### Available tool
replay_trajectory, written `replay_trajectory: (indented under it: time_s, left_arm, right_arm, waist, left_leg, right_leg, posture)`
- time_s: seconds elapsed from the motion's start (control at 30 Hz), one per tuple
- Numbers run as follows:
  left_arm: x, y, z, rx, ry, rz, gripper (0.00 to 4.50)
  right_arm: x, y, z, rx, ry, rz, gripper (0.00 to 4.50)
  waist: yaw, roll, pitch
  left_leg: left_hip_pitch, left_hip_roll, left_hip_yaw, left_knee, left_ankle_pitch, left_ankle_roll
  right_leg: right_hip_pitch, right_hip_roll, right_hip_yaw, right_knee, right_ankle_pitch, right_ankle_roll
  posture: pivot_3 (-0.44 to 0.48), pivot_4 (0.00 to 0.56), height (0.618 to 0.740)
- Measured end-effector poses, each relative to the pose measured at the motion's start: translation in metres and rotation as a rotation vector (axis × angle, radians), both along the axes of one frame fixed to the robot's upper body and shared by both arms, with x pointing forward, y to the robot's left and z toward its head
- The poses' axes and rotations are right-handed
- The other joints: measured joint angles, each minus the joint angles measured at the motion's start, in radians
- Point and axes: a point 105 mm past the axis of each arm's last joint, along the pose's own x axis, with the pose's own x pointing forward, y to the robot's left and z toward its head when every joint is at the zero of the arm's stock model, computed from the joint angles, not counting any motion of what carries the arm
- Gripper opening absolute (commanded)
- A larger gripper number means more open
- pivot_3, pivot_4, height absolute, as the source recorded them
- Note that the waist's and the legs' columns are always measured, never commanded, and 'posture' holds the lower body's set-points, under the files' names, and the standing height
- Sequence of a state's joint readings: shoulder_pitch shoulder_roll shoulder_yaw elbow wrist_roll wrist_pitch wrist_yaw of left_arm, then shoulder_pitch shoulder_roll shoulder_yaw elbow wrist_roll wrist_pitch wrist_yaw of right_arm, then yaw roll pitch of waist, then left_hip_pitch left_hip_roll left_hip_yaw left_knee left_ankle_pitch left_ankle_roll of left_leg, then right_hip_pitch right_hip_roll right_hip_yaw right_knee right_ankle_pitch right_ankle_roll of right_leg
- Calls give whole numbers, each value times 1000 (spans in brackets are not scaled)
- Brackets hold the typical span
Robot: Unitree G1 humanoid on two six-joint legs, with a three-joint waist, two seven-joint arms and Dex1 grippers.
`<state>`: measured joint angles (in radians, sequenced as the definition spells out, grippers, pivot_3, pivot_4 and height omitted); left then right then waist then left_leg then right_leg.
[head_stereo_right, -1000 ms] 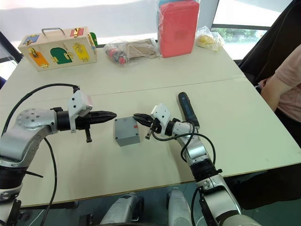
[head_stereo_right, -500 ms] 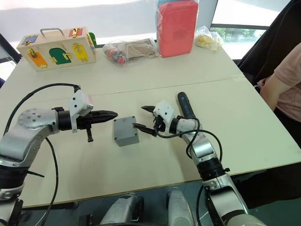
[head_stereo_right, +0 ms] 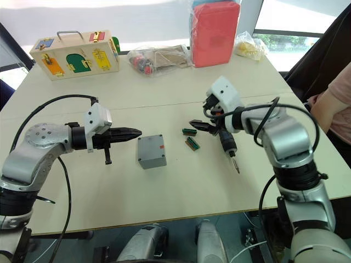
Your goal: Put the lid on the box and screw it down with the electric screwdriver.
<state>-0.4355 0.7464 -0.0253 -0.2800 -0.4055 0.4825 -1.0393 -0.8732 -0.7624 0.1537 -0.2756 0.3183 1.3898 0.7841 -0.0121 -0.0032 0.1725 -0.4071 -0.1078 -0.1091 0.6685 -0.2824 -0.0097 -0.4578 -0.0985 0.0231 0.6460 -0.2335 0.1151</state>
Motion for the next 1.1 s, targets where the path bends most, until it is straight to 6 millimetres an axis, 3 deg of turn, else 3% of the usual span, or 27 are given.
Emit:
replay_trajectory:
  time_s: [0.17,0.33,0.67,0.77,0.9,1.0,1.1]
  left_arm:
    - [-2,-4,1,-11,-11,-25,0]
    - [-8,-12,3,-32,-17,-78,0]
    - [-13,-21,-6,-66,-10,-75,0]
    - [-13,-23,-7,-75,-12,-66,0]
    - [-12,-22,-8,-70,-23,-54,0]
    - [-13,-20,-13,-67,-11,-40,0]
    - [-13,-19,-14,-65,-10,-39,0]
  right_arm:
    - [7,-31,-11,-89,240,-215,3825]
    - [9,-34,-32,-155,378,-246,3825]
    - [17,-28,-72,-260,490,-321,3825]
    - [20,-25,-74,-269,490,-338,3825]
    - [23,-27,-77,-276,497,-363,2994]
    - [26,-26,-76,-275,489,-369,2075]
    - [27,-26,-76,-274,488,-372,1882]
  waist:
    - [-1,0,0]
    - [-2,0,0]
    - [-2,0,0]
    - [-4,-5,-3]
    - [-4,-9,-7]
    - [-4,-10,-8]
    - [-4,-10,-8]
  left_leg:
    - [0,0,0,-1,0,0]
    - [-1,0,1,0,0,0]
    - [-1,0,1,0,0,0]
    - [0,1,1,0,0,0]
    - [0,0,1,0,0,0]
    - [0,0,1,0,0,0]
    - [0,0,1,0,0,0]
  right_leg:
    - [0,0,0,-1,0,0]
    - [-1,0,0,-1,0,0]
    - [-1,0,0,0,0,0]
    - [-1,0,0,0,0,0]
    - [0,1,0,0,0,0]
    - [0,1,0,0,0,0]
    - [0,1,0,0,0,0]
  posture:
    - [0,150,740]
    - [0,150,740]
    - [0,150,740]
    - [0,150,740]
    - [0,150,740]
    - [0,150,740]
    - [0,150,740]
